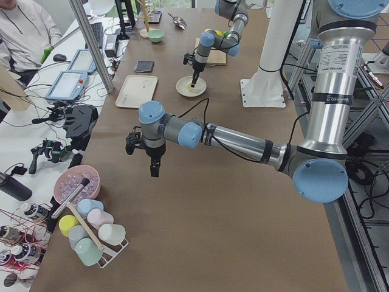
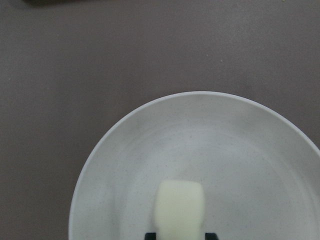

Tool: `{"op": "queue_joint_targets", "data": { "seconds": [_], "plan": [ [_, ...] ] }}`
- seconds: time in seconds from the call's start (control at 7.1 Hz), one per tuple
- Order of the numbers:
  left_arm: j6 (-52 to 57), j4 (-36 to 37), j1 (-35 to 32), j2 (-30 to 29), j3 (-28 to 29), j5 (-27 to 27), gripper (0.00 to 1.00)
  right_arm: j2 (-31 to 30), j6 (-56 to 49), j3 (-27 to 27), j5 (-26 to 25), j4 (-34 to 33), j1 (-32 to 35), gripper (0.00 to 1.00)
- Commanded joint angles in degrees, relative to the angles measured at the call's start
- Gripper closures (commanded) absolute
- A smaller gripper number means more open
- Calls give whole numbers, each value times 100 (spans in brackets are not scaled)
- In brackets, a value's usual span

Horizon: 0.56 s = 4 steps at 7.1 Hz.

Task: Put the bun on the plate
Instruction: 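Carry the bun with the right gripper over the white plate, then lower the bun into the plate and open the right gripper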

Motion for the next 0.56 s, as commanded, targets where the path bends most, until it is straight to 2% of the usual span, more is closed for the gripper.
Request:
{"op": "queue_joint_targets", "data": {
  "seconds": [0.0, 0.42],
  "plan": [
    [0, 0, 8, -1, 45, -1, 1, 48, -20, -44, -2, 16, -3, 0],
    [0, 26, 8, 8, 115, -1, 1, 109, -177, 35, 112, -45, 207, 0]
  ]
}}
